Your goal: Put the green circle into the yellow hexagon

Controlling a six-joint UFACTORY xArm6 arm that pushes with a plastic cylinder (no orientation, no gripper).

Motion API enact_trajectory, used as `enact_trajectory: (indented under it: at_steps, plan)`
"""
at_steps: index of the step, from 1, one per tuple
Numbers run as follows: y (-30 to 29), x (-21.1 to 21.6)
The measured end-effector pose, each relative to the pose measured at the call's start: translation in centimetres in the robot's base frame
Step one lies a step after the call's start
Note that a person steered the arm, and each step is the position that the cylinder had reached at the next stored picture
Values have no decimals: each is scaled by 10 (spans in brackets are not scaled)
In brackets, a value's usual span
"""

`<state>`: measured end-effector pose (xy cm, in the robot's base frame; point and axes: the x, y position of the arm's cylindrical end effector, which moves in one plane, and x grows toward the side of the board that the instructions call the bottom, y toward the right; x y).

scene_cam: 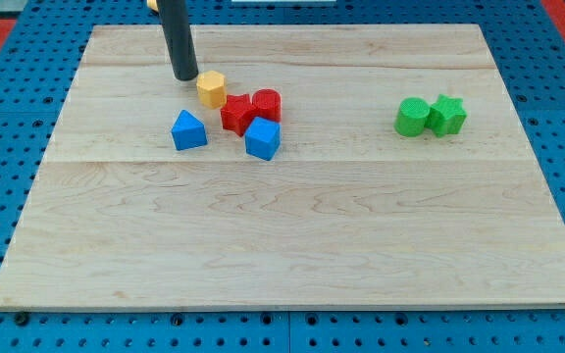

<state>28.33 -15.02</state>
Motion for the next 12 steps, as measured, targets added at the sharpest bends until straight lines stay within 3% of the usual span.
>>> enact_trajectory:
  at_steps: [1, 2, 3, 4, 5, 7, 8, 10, 12]
  plan:
    - [64, -33]
    - [199, -33]
    - [332, 1]
    - [368, 71]
    - [378, 84]
    - [264, 117]
    - [272, 111]
    - [169, 75]
    - [190, 43]
